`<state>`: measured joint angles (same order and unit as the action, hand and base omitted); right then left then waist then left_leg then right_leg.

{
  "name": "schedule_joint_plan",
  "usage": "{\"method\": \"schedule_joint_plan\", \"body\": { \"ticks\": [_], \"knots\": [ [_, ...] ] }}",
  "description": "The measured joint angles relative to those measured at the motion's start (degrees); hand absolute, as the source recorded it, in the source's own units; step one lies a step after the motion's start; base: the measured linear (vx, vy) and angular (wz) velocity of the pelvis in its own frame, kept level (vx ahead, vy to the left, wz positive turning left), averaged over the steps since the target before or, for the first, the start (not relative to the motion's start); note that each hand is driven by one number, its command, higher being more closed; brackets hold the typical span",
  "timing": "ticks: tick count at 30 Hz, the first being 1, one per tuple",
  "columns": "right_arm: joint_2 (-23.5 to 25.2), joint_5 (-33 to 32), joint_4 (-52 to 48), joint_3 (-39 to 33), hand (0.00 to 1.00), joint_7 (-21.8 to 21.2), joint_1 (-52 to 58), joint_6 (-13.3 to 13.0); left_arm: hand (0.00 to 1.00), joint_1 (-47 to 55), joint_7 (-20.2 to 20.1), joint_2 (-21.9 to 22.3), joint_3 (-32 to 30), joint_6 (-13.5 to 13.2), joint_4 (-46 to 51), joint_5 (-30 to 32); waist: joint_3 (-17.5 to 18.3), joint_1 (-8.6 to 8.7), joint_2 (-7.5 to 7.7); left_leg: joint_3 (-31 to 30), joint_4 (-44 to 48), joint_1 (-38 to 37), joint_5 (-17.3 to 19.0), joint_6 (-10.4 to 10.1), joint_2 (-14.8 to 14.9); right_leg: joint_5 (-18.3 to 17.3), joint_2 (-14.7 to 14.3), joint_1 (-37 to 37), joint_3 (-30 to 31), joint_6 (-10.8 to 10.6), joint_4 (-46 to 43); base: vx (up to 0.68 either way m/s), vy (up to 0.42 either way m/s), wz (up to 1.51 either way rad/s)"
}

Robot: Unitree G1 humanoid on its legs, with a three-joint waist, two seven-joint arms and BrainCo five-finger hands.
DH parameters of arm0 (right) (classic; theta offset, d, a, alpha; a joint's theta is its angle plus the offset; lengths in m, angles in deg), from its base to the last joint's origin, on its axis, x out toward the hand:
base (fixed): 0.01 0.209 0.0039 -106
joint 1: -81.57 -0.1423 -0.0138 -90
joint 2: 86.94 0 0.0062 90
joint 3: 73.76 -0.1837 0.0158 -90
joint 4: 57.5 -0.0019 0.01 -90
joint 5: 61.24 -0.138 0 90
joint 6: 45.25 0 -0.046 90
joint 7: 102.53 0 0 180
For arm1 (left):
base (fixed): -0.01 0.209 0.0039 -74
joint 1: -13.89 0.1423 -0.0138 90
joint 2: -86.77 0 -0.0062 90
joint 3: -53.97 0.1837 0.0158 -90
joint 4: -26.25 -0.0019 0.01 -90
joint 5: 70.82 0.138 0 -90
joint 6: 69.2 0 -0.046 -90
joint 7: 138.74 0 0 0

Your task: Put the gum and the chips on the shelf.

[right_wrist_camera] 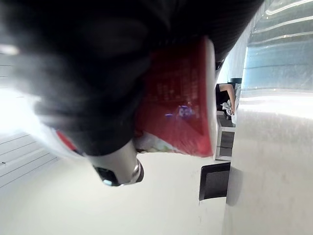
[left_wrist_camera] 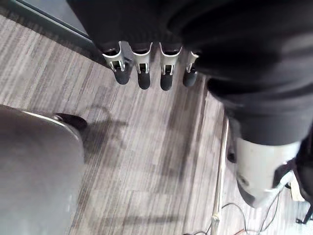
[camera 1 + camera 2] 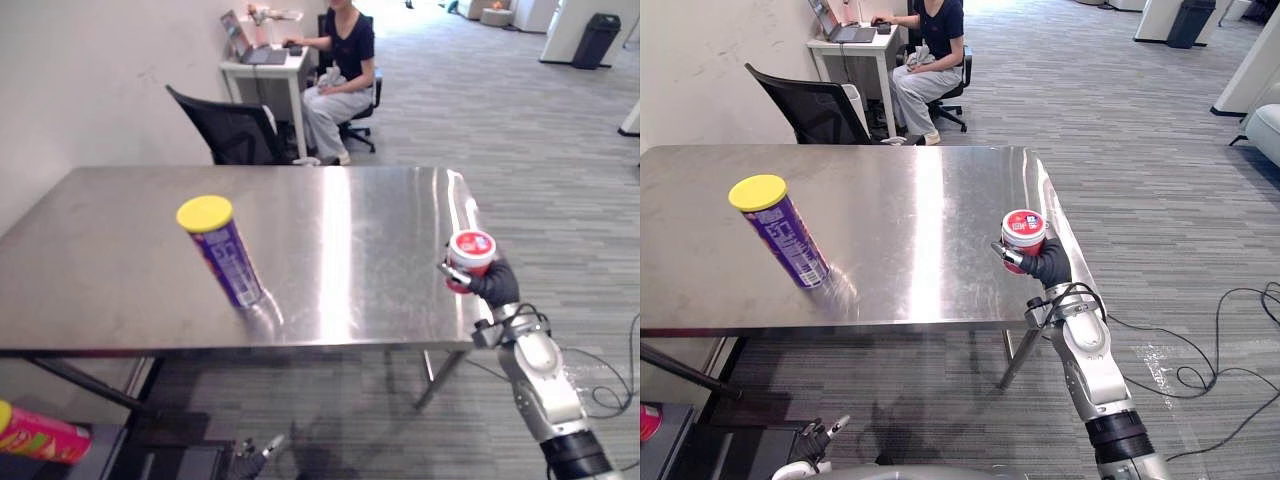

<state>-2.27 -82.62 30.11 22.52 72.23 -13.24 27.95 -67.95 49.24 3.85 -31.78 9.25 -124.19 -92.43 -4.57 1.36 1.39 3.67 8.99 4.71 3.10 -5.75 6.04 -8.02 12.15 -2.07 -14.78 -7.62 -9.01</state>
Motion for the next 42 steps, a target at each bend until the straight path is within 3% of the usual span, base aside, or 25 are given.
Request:
{"method": "schedule_joint_plan", "body": {
  "ticks": [4, 10, 14, 15, 16, 17, 18, 19, 20, 21, 22, 23, 24, 26, 29, 32, 36, 38, 42],
  "knots": [
    [0.0, 0.0, -0.2, -2.1, 1.0, 0.0, 0.7, -0.1, 0.0, 0.2, -0.9, 0.0, -0.2, 0.0, 0.0, -0.6, -1.1, -0.19, -1.52, -2.7, 0.2, 1.6, 0.0, -0.4, 0.5, -0.6, -0.9, 0.9, -1.1, 0.2, -1.1, -0.12, -0.039, 0.17],
    [0.0, -0.2, -4.0, -2.4, 1.0, -0.5, 2.4, -0.2, 0.0, 1.7, -2.3, -0.2, -1.3, 0.4, -0.6, -2.6, -2.5, -0.8, -1.99, -6.2, 0.8, 3.3, -1.4, -0.9, 1.2, -1.3, -2.1, 1.0, -3.1, 1.4, -2.6, 0.0, -0.048, 0.18],
    [0.3, -1.3, -3.5, -0.8, 1.0, -1.1, 0.1, -0.2, 0.0, 2.8, -3.2, 0.5, -2.5, 0.1, -0.5, -2.5, -4.7, -3.56, -2.38, -7.5, 2.3, 4.8, -2.8, -0.5, 2.1, -3.7, -2.9, 1.3, -5.7, 2.6, -6.0, 0.01, -0.084, 0.36],
    [0.8, -1.3, -3.4, -0.7, 1.0, -1.3, -0.3, -0.2, 0.0, 3.3, -3.3, 0.6, -2.6, 0.0, -0.4, -2.4, -4.8, -3.77, -2.52, -7.1, 2.6, 5.5, -3.5, 0.5, 2.0, -4.5, -2.8, 1.7, -6.5, 3.5, -6.9, -0.05, -0.064, 0.63],
    [1.7, -1.2, -3.4, -0.8, 1.0, -1.2, -0.7, -0.4, 0.0, 3.7, -3.4, 0.7, -2.7, 0.0, -0.4, -2.4, -4.9, -3.57, -2.67, -5.4, 2.7, 7.1, -5.4, 3.6, 1.6, -5.7, -2.6, 2.2, -7.6, 4.6, -7.9, -0.08, -0.09, 1.22],
    [1.9, -1.1, -3.3, -1.3, 1.0, -0.8, -0.5, -0.9, 0.0, 3.9, -3.9, 0.8, -3.1, -0.2, -0.3, -2.4, -4.7, -2.53, -2.27, 0.4, -1.8, 7.3, -7.9, 11.8, 1.1, -6.1, -1.3, 2.9, -9.6, 7.0, -7.8, -0.08, -0.066, 1.34],
    [1.6, -1.0, -3.4, -1.9, 1.0, -0.7, -0.5, -1.1, 0.0, 3.8, -4.0, 1.3, -3.5, -0.2, -0.3, -2.4, -5.0, -2.48, -2.38, 4.9, 0.6, 7.9, -5.2, 12.6, 2.0, -5.7, -0.7, 3.2, -12.2, 7.0, -8.2, -0.14, -0.051, 1.42],
    [2.0, -1.1, -3.3, -3.2, 1.0, -0.4, -0.4, -1.2, 0.0, 3.4, -4.0, 1.7, -3.7, 0.0, -0.3, -2.4, -5.1, -2.52, -2.88, 10.3, 9.4, 10.6, -1.6, 13.3, 4.3, -6.0, 0.5, 3.7, -15.0, 6.6, -10.1, -0.11, -0.015, 1.09],
    [2.1, -1.1, -3.3, -4.8, 1.0, 0.2, 0.1, -1.3, 0.0, 4.4, -4.0, 2.0, -4.0, 0.1, -0.4, -2.3, -4.9, -3.36, -3.29, 16.6, 23.7, 12.3, 2.4, 15.6, 8.3, -7.1, 2.8, 3.9, -19.3, 6.7, -13.7, -0.1, -0.072, 1.14],
    [1.6, -1.1, -3.4, -5.6, 1.0, 0.2, 0.2, -1.8, 0.0, 5.7, -3.9, 2.8, -3.8, 0.1, 0.1, -2.3, -4.4, -3.37, -4.75, 20.0, 24.7, 12.3, 1.4, 15.5, 9.0, -8.3, 2.9, 3.9, -21.2, 6.0, -16.4, -0.05, -0.089, 1.07],
    [1.4, -1.1, -3.4, -6.3, 1.0, 0.3, 0.8, -2.5, 0.0, 6.3, -3.9, 2.7, -3.8, 0.0, 0.2, -2.3, -4.2, -2.89, -4.14, 21.1, 22.3, 11.7, 0.6, 16.7, 7.2, -10.1, 3.5, 4.2, -20.7, 5.7, -16.6, -0.1, -0.121, 1.53],
    [0.4, -1.1, -3.4, -8.0, 1.0, 0.5, 2.0, -3.2, 0.0, 6.6, -3.9, 2.2, -4.2, -0.3, 0.4, -2.3, -3.6, -1.16, -2.45, 17.2, 10.0, 8.8, -4.2, 12.8, 1.5, -9.5, 3.9, 4.5, -19.3, 7.8, -13.6, -0.14, -0.067, 2.0],
    [-0.5, -1.1, -3.1, -9.5, 1.0, 0.6, 2.9, -3.8, 0.0, 6.7, -3.9, 2.0, -4.8, -0.2, -0.3, -2.3, -3.6, -0.71, -1.95, 18.2, 7.5, 7.1, -4.1, 12.1, 0.6, -7.0, 4.8, 3.0, -24.0, 6.8, -11.2, -0.14, -0.064, 1.81],
    [-0.2, -1.2, -2.7, -10.5, 1.0, 1.0, 3.2, -3.9, 0.0, 8.3, -3.9, 2.5, -5.3, 0.0, -1.0, -2.4, -3.6, -2.03, -1.62, 23.3, 15.5, 4.0, 0.4, 10.1, 4.4, -6.7, 6.5, 2.5, -26.4, 7.0, -11.6, -0.12, -0.036, 0.96],
    [-0.2, -1.2, -2.4, -10.6, 1.0, 1.1, 3.4, -4.7, 0.0, 10.3, -4.0, 3.3, -6.6, -0.4, -1.2, -2.4, -3.0, -1.99, -1.8, 23.8, 13.1, -1.7, -0.9, 7.8, 6.9, -5.1, 8.6, 2.5, -30.4, 5.9, -11.0, -0.15, 0.126, 0.84],
    [0.3, -1.1, -1.3, -10.3, 1.0, 1.7, 3.1, -4.6, 0.0, 10.3, -3.9, 3.9, -6.9, -0.9, -2.5, -2.4, -1.7, -1.61, -2.44, 24.4, 2.0, -2.9, -2.7, 4.6, 4.0, -1.2, 9.6, 4.0, -34.2, 5.3, -8.7, -0.1, 0.213, 0.68],
    [1.5, -0.9, -1.0, -10.5, 1.0, 4.5, 2.2, -4.5, 0.0, 10.4, -3.8, 2.8, -5.5, -1.4, -2.8, -2.2, -1.6, -1.44, -2.01, 25.9, -7.7, -4.5, -3.5, 3.3, 0.6, 1.7, 11.0, 3.9, -38.2, 5.3, -8.7, -0.06, 0.208, 0.55],
    [1.9, -0.5, 0.3, -10.8, 1.0, 5.4, 1.0, -4.5, 0.0, 10.4, -3.7, 1.9, -3.3, -1.7, -2.5, -2.1, -1.6, -1.52, -1.71, 25.4, -12.9, -6.5, -3.7, 3.1, -2.0, 2.5, 13.1, 4.0, -38.8, 4.9, -10.6, -0.07, 0.223, 0.31],
    [2.2, 0.8, 1.4, -10.8, 1.0, 4.8, 0.6, -4.3, 0.0, 10.4, -3.3, 0.8, -2.5, -1.6, -1.9, -3.5, -1.8, -1.76, -0.37, 24.5, -14.8, -6.6, -3.6, 3.5, -4.7, 6.1, 14.8, 4.5, -37.6, 5.5, -10.0, -0.11, 0.166, 0.09]
  ]
}}
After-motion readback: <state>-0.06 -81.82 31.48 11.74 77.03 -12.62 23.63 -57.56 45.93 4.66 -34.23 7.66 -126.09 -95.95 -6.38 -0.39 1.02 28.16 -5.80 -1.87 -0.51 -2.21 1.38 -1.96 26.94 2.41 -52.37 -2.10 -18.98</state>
